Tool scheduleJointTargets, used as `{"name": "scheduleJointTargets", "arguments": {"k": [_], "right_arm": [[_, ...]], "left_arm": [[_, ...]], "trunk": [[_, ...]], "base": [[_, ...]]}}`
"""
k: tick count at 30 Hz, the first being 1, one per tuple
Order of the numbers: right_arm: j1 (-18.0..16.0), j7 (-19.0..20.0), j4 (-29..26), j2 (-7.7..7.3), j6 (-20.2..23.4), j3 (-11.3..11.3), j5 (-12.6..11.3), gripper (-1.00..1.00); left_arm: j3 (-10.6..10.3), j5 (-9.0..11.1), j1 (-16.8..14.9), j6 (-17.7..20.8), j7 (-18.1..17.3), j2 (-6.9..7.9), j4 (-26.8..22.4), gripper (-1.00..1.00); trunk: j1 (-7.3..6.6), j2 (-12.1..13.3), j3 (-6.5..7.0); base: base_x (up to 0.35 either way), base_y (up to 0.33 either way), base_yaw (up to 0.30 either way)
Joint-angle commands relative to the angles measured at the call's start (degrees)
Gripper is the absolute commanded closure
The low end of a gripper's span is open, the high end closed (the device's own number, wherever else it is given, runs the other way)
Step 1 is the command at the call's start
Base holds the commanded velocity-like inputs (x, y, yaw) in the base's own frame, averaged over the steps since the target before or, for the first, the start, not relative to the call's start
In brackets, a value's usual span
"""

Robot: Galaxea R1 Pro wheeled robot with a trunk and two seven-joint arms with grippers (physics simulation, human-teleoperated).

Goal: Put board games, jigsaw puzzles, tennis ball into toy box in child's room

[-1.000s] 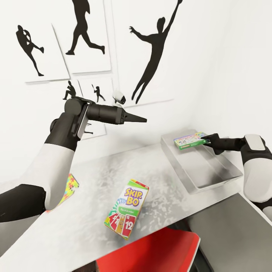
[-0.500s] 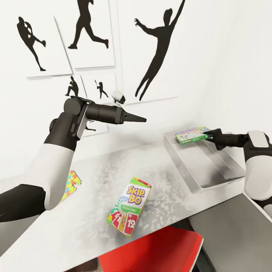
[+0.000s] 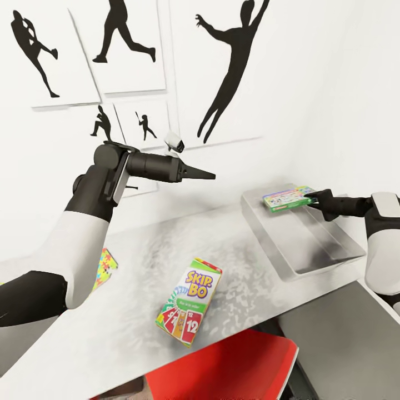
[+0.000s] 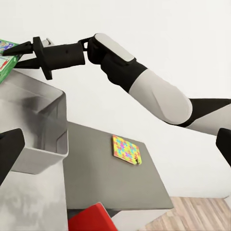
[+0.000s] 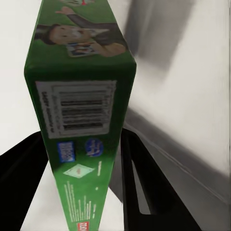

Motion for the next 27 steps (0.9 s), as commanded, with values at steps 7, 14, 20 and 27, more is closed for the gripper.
{"name": "scheduleJointTargets", "arguments": {"k": [7,14,20,27], "right_arm": [[-0.1,-0.6,0.0,0.07,0.1,-0.2,-0.7,1.00],[-0.1,-0.6,0.0,0.07,0.1,-0.1,-0.7,1.00],[-0.1,-0.6,0.0,0.28,0.1,-0.1,-0.7,1.00],[0.0,-0.6,0.0,0.22,-1.0,0.0,-0.7,1.00]], "left_arm": [[0.0,-0.2,-0.2,0.6,-0.3,-0.09,0.0,-1.00],[0.0,-0.2,-1.1,0.6,-0.3,-0.09,0.0,-1.00],[0.0,-0.2,-1.2,0.6,-0.3,-0.03,0.0,-1.00],[0.0,-0.2,-1.2,0.6,-0.3,-0.01,0.0,-1.00]], "trunk": [[0.03,-0.1,-0.23],[0.03,-0.1,-0.24],[0.03,-0.1,-0.24],[0.03,-0.1,-0.24]], "base": [[0.000,0.000,-0.013],[0.000,0.000,-0.001],[0.000,0.000,0.000],[0.000,0.000,0.000]]}}
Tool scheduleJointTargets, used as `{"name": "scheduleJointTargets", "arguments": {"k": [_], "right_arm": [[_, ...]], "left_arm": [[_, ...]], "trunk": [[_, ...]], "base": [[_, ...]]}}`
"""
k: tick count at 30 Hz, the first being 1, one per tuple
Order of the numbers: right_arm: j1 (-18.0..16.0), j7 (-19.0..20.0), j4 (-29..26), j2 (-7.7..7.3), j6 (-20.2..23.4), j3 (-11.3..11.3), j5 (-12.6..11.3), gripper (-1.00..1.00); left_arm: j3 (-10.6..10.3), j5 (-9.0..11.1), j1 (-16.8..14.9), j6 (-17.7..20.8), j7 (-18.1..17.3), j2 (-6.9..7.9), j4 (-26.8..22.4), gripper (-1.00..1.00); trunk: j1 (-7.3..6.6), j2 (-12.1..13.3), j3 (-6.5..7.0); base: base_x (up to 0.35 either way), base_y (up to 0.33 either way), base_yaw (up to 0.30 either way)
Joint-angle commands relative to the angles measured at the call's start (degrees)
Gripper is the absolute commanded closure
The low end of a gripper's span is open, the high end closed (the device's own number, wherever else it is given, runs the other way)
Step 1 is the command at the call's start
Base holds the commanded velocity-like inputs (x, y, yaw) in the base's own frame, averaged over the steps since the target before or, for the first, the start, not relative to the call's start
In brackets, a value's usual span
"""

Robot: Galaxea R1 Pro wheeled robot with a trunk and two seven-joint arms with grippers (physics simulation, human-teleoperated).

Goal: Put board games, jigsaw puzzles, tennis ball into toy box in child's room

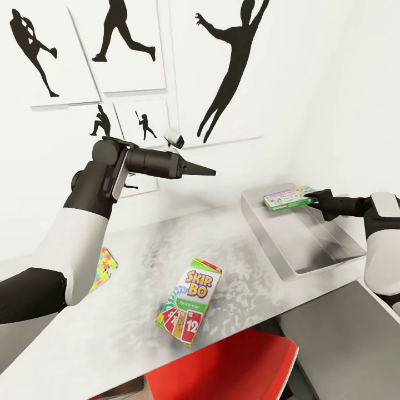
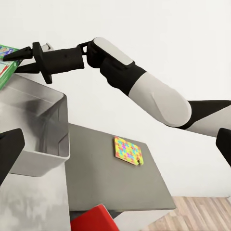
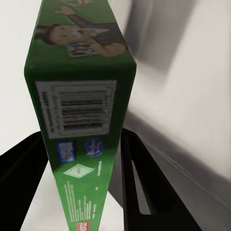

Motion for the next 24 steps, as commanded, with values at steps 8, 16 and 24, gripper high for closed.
{"name": "scheduleJointTargets", "arguments": {"k": [8,16,24], "right_arm": [[0.0,-0.6,-0.1,0.00,-0.1,-0.2,-0.6,1.00],[-0.2,-0.7,-0.1,-0.05,-0.1,-0.2,-0.6,1.00],[-0.2,-0.8,-0.1,0.00,-0.2,-0.2,-0.6,1.00]], "left_arm": [[0.0,-0.2,-0.1,0.6,-0.3,0.07,0.0,-1.00],[0.0,-0.2,-0.1,0.6,-0.3,0.06,0.0,-1.00],[-0.1,-0.2,-0.5,0.6,-0.3,0.07,-0.1,-1.00]], "trunk": [[0.03,-0.1,-0.10],[0.03,-0.1,-0.08],[0.03,-0.1,-0.41]], "base": [[0.000,0.000,0.000],[0.000,0.000,0.000],[0.000,0.000,0.000]]}}
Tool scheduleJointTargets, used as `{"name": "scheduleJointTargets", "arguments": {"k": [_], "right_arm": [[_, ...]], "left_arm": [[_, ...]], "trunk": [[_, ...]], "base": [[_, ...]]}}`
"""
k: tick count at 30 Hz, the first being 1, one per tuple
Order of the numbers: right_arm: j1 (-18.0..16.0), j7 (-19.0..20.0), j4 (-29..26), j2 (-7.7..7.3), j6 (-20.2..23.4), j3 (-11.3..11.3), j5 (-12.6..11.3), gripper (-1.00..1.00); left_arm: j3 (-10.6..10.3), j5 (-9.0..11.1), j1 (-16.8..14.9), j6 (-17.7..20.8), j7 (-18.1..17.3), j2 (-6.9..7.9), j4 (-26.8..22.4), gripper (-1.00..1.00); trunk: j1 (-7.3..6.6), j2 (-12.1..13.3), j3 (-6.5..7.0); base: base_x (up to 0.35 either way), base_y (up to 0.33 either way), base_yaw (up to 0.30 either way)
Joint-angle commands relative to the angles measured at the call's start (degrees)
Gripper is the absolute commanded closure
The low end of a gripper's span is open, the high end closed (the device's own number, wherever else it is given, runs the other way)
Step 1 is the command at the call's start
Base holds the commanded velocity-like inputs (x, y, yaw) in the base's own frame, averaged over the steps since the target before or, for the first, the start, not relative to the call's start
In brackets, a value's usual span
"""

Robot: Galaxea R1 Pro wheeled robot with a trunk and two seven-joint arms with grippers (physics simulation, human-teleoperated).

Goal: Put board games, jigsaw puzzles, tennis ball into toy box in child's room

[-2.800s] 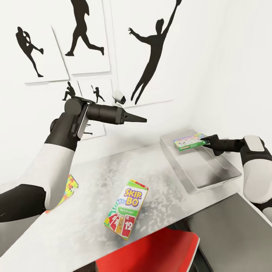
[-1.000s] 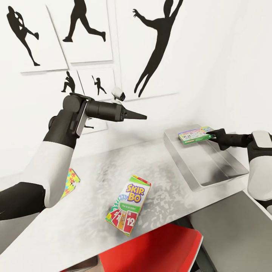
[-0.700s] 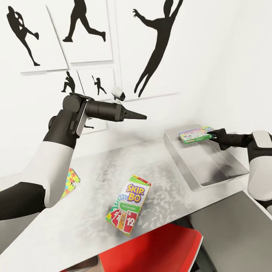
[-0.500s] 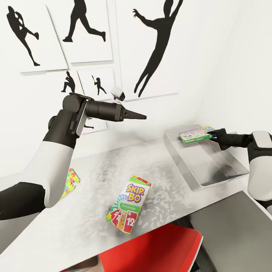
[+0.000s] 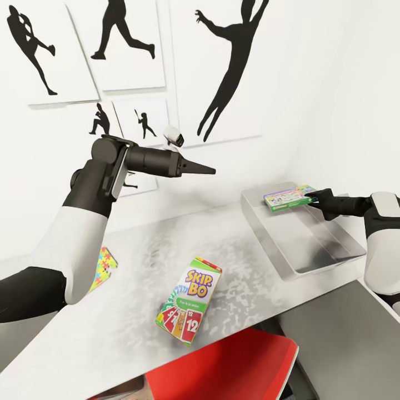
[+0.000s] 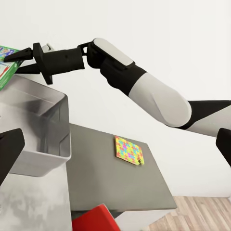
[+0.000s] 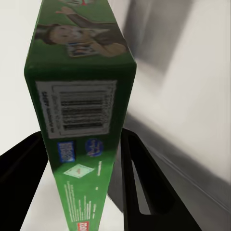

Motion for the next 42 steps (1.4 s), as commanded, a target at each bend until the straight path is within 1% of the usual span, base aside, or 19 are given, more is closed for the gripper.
{"name": "scheduleJointTargets", "arguments": {"k": [1,19,25,32,36,42], "right_arm": [[-0.1,-0.6,0.0,0.01,0.2,-0.2,-0.7,1.00],[-0.2,-0.5,-0.1,0.27,0.2,-0.2,-0.7,1.00],[-0.3,-0.5,-0.1,0.32,0.2,-0.2,-0.7,1.00],[-2.1,-0.4,-0.1,0.49,0.1,-0.1,-0.7,1.00],[-2.3,-0.4,-0.1,0.29,0.1,-0.1,-0.6,1.00],[-2.4,-0.4,-0.1,0.54,0.1,-0.1,-0.7,1.00]], "left_arm": [[0.0,-0.2,-0.1,0.6,-0.3,0.00,0.0,-1.00],[0.0,-0.1,-0.5,0.6,-0.3,0.01,0.0,-1.00],[0.0,-0.2,-0.6,0.6,-0.3,-0.02,-1.4,-1.00],[0.0,-0.1,-0.6,0.6,-0.3,-0.15,-1.9,-1.00],[0.0,-0.2,-0.6,0.6,-0.3,-0.14,-1.9,-1.00],[0.0,-0.2,-0.6,0.6,-0.3,-0.24,-1.9,-1.00]], "trunk": [[0.03,-0.1,-0.19],[0.03,-0.1,-1.84],[0.03,-0.1,-2.39],[0.03,-0.1,-3.04],[0.03,-0.1,-3.41],[0.03,-0.1,-3.97]], "base": [[0.000,0.000,0.000],[0.000,0.000,0.000],[0.000,0.000,0.000],[0.000,0.000,0.000],[0.000,0.000,0.000],[0.000,0.000,0.000]]}}
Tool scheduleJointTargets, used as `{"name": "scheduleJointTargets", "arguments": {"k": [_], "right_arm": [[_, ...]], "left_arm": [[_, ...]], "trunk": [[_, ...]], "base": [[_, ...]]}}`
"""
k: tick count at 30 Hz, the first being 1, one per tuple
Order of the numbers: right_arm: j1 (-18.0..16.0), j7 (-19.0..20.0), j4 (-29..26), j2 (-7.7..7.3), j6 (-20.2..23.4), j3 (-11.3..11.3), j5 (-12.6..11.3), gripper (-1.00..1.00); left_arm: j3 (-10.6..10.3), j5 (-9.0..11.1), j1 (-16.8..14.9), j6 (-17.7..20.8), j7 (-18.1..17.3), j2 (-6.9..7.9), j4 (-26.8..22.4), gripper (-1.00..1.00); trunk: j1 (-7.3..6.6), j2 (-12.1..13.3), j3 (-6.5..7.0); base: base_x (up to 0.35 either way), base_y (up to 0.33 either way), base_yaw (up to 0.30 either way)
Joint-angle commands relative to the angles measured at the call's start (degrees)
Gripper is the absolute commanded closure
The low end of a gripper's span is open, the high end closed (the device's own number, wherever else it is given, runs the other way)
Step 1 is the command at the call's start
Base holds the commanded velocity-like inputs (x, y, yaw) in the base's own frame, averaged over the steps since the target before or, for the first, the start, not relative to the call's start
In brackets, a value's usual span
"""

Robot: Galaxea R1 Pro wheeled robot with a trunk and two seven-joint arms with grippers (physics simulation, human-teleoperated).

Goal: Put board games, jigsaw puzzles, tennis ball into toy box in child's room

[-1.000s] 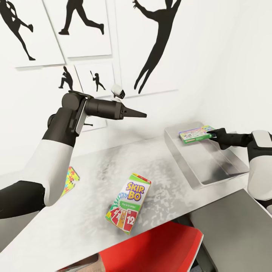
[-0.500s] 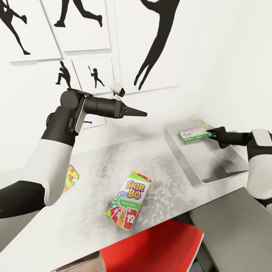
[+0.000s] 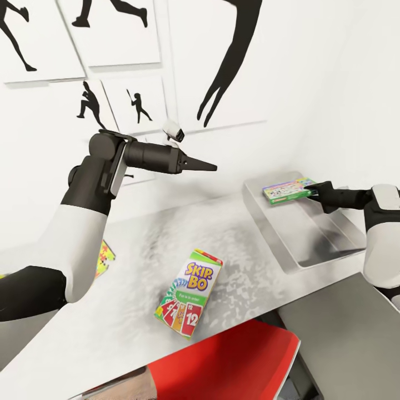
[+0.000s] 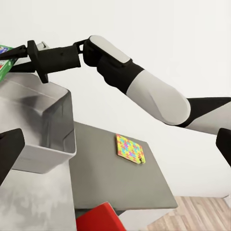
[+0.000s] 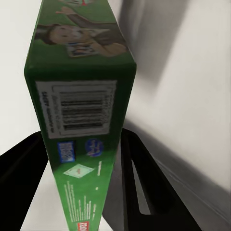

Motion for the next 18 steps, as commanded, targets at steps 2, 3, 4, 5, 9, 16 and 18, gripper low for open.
{"name": "scheduleJointTargets", "arguments": {"k": [2,3,4,5,9,16,18], "right_arm": [[-0.1,-0.6,0.0,0.08,0.1,-0.2,-0.6,1.00],[-0.1,-0.6,-0.1,0.13,0.1,-0.2,-0.6,1.00],[-0.1,-0.5,0.0,0.15,0.0,-0.2,-0.6,1.00],[-0.1,-0.5,0.0,0.17,0.0,-0.2,-0.6,1.00],[-0.1,-0.5,-0.1,0.19,0.0,-0.2,-0.6,1.00],[-0.1,0.8,-0.4,0.16,0.0,-0.2,-0.6,1.00],[-0.2,1.2,-1.4,0.17,0.0,-0.2,-0.6,1.00]], "left_arm": [[0.0,-0.2,-0.1,0.6,-0.3,-0.05,0.0,-1.00],[0.0,-0.2,-0.1,0.6,-0.3,-0.08,0.0,-1.00],[0.0,-0.2,-0.1,0.6,-0.3,-0.09,0.0,-1.00],[0.0,-0.2,-0.1,0.6,-0.3,-0.10,0.0,-1.00],[0.0,-0.1,-0.1,0.6,-0.3,-0.05,-0.1,-1.00],[0.1,0.5,-2.1,0.6,-0.4,-0.23,-2.3,-1.00],[0.2,0.6,-2.3,0.6,-0.4,-0.30,-2.6,-1.00]], "trunk": [[0.03,-0.1,-0.28],[0.03,-0.1,-0.37],[0.03,-0.1,-0.47],[0.03,-0.1,-0.56],[0.03,-0.1,-0.93],[0.03,-0.1,-1.58],[0.03,-0.1,-1.76]], "base": [[0.000,0.000,0.000],[0.000,0.000,0.000],[0.000,0.000,0.000],[0.000,0.000,0.000],[0.000,0.000,0.000],[0.000,0.000,0.000],[0.000,0.000,0.000]]}}
